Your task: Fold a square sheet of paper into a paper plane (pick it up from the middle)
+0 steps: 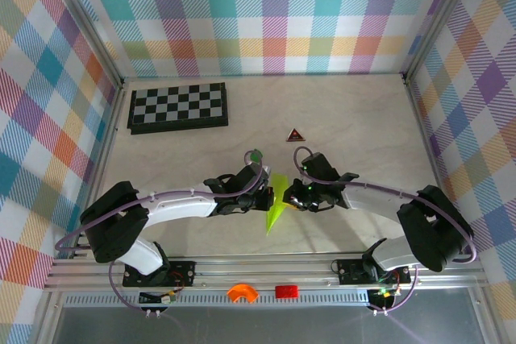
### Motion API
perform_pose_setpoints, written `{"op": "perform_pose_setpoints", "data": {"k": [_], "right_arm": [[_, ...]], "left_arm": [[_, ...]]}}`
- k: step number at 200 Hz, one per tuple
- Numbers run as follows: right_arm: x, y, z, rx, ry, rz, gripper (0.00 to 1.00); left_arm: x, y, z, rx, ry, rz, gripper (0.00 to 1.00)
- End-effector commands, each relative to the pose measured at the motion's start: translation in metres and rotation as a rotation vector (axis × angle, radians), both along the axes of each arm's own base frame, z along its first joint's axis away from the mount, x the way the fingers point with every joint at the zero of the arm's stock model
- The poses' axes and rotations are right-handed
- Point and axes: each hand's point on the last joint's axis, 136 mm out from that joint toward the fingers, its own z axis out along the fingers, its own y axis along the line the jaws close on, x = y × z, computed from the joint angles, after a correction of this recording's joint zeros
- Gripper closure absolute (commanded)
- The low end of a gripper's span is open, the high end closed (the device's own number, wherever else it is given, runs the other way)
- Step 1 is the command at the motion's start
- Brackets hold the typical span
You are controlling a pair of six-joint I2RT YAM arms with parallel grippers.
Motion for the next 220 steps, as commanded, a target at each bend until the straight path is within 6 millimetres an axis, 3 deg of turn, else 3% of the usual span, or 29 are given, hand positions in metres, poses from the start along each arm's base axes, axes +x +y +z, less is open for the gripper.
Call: {"op": "perform_pose_setpoints", "data": {"k": [1, 23, 41, 156, 220], "right_arm": [[0.001, 0.004, 0.0, 0.02, -0.014, 0.005, 0.9], [0.0, 0.006, -0.005, 0.027, 0.001, 0.011, 0.92], [0.002, 0.007, -0.007, 0.027, 0.002, 0.005, 0.93], [0.002, 0.005, -0.011, 0.015, 0.006, 0.001, 0.93], [0.001, 0.005, -0.012, 0.013, 0.01, 0.002, 0.93]], "left_arm": [[-0.007, 0.003, 0.0, 0.021, 0.016, -0.01, 0.87], [-0.012, -0.003, 0.008, -0.006, 0.013, -0.048, 0.72], [-0.016, -0.004, 0.012, -0.015, 0.019, -0.066, 0.67], [-0.028, -0.005, -0.009, 0.008, 0.099, -0.068, 0.58], [-0.027, -0.004, -0.005, -0.004, 0.077, -0.062, 0.49]]}}
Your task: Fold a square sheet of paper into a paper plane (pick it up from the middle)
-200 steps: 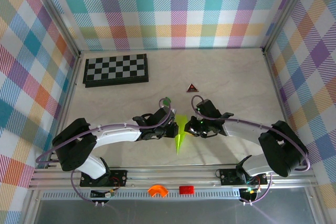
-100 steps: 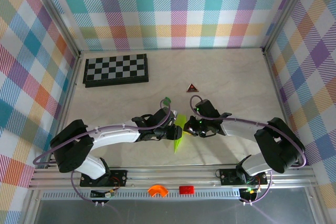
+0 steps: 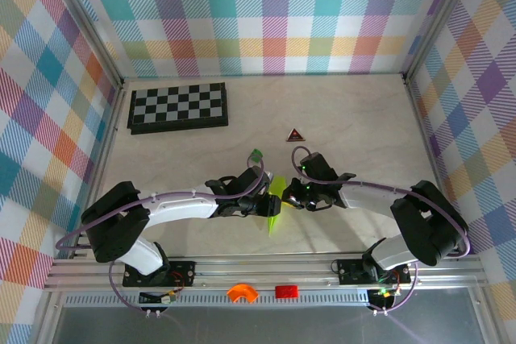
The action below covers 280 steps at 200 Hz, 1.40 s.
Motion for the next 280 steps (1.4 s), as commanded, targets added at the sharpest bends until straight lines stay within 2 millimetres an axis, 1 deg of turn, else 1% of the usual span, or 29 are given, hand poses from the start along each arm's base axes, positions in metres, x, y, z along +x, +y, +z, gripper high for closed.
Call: {"op": "perform_pose_setpoints", "data": {"k": [1, 34, 54, 71, 96, 152, 186, 250, 262, 280], "right_arm": [[-0.005, -0.002, -0.006, -0.006, 0.024, -0.002, 0.93], [-0.006, -0.003, -0.009, -0.012, 0.027, -0.003, 0.93], [-0.006, -0.002, -0.009, -0.01, 0.029, -0.002, 0.93], [-0.006, -0.002, -0.01, -0.01, 0.03, -0.003, 0.93], [-0.006, -0.002, -0.01, -0.008, 0.029, -0.003, 0.93], [-0.006, -0.003, -0.009, -0.01, 0.028, -0.003, 0.93], [-0.006, -0.003, -0.009, -0.01, 0.027, -0.003, 0.93], [-0.006, -0.003, -0.009, -0.011, 0.026, -0.001, 0.93], [-0.006, -0.003, -0.008, -0.01, 0.026, -0.002, 0.93], [-0.006, -0.003, -0.008, -0.01, 0.025, -0.003, 0.93]], "left_arm": [[-0.006, 0.002, 0.001, 0.002, 0.0, 0.0, 0.49], [-0.004, 0.005, 0.007, -0.009, -0.027, 0.013, 0.47], [-0.003, 0.009, 0.003, 0.014, -0.025, 0.023, 0.47], [-0.004, 0.008, 0.001, 0.012, -0.016, 0.027, 0.47], [-0.005, 0.004, 0.0, -0.002, -0.007, 0.016, 0.47], [-0.009, -0.006, -0.007, -0.025, 0.026, -0.016, 0.54], [-0.01, -0.007, -0.013, -0.014, 0.044, -0.017, 0.53], [-0.012, -0.017, -0.012, -0.048, 0.063, -0.04, 0.53], [-0.011, -0.017, -0.015, -0.033, 0.066, -0.038, 0.55], [-0.01, -0.015, -0.021, -0.007, 0.072, -0.031, 0.62]]}}
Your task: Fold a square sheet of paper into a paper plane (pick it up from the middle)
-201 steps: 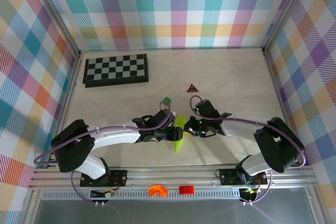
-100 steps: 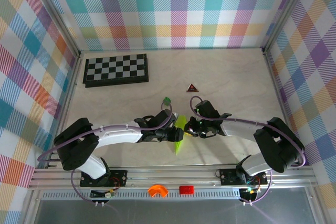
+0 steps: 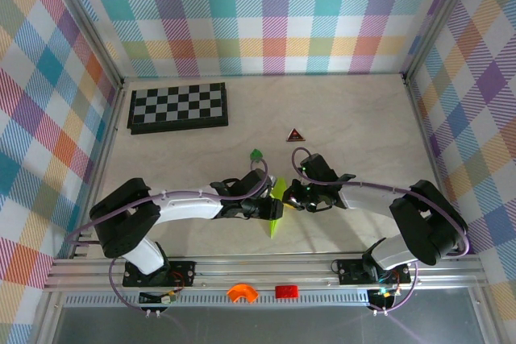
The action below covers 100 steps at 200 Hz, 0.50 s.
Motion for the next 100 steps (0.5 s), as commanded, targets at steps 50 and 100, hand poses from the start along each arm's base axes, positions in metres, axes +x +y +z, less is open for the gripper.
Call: {"op": "perform_pose_setpoints", "data": {"k": [50, 100], "right_arm": [[-0.005, -0.003, -0.004, -0.01, 0.02, -0.003, 0.92], [-0.006, -0.004, -0.005, -0.012, 0.023, -0.006, 0.92]], "left_arm": [[-0.001, -0.005, -0.011, 0.036, 0.024, -0.006, 0.7], [0.0, -0.009, -0.013, 0.025, 0.032, -0.002, 0.77]]}}
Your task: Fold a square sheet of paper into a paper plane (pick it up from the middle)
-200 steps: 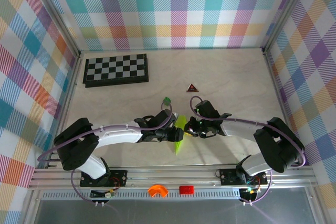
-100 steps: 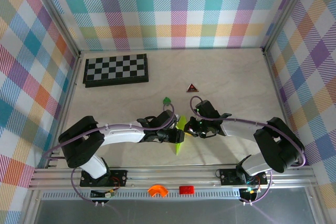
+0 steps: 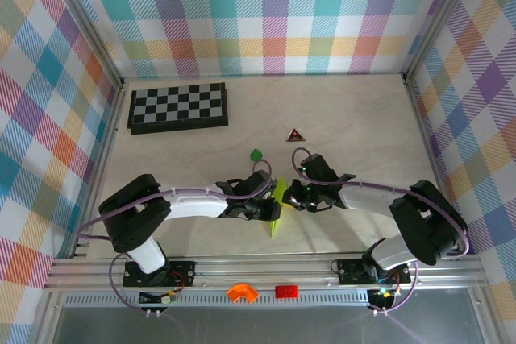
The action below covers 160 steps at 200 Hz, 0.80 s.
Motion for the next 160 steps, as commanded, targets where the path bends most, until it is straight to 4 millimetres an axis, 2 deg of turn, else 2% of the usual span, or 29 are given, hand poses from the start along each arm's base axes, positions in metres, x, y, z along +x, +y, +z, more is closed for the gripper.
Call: {"op": "perform_pose_setpoints", "data": {"k": [1, 47, 70, 94, 114, 132, 160], "right_arm": [[-0.006, -0.004, -0.004, -0.01, 0.021, -0.005, 0.92], [-0.006, -0.005, -0.004, -0.015, 0.019, -0.006, 0.91], [-0.007, -0.005, -0.003, -0.013, 0.018, -0.007, 0.9], [-0.007, -0.007, 0.0, -0.02, 0.011, -0.011, 0.83], [-0.007, -0.015, 0.005, -0.042, -0.007, -0.025, 0.72], [-0.007, -0.024, 0.01, -0.066, -0.028, -0.045, 0.63], [-0.008, -0.042, 0.014, -0.083, -0.052, -0.09, 0.56]], "left_arm": [[-0.001, -0.009, 0.003, -0.016, 0.004, -0.004, 0.77], [-0.001, -0.012, 0.003, -0.041, 0.009, 0.003, 0.77], [0.0, -0.01, 0.003, -0.034, 0.007, 0.01, 0.86], [0.001, -0.008, 0.009, -0.034, -0.005, 0.018, 0.91], [0.002, 0.004, 0.012, 0.018, -0.016, 0.041, 0.93], [0.004, 0.022, 0.011, 0.12, -0.025, 0.068, 0.94], [0.005, 0.052, 0.011, 0.27, -0.043, 0.093, 0.95]]}}
